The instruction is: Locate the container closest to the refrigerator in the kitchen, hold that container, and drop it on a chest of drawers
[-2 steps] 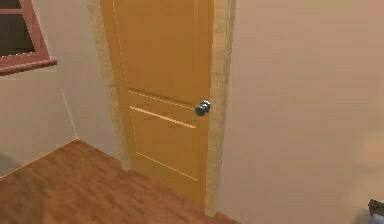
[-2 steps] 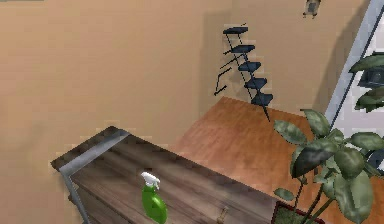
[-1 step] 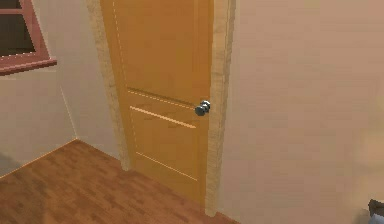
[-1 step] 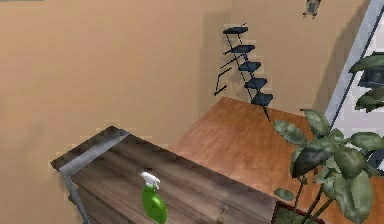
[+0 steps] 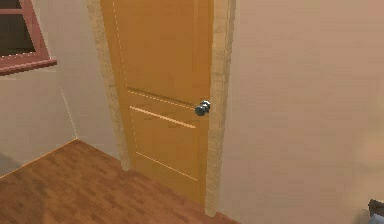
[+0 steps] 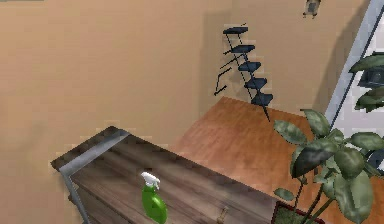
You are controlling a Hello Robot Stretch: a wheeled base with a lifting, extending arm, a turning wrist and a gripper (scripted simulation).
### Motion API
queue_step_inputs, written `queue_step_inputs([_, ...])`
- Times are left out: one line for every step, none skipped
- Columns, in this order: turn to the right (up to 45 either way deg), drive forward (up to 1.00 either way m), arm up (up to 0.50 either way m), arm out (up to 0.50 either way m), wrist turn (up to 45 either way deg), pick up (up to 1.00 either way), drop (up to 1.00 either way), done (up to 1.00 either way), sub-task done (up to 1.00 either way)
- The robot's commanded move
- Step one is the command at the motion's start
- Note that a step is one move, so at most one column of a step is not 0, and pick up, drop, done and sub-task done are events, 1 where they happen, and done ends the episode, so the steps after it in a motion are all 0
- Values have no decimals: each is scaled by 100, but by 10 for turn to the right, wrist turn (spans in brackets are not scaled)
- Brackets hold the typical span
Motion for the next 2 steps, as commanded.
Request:
queue_step_inputs([0,0,0,16,0,0,0,0,0])
queue_step_inputs([0,0,0,0,450,0,0,0,0])
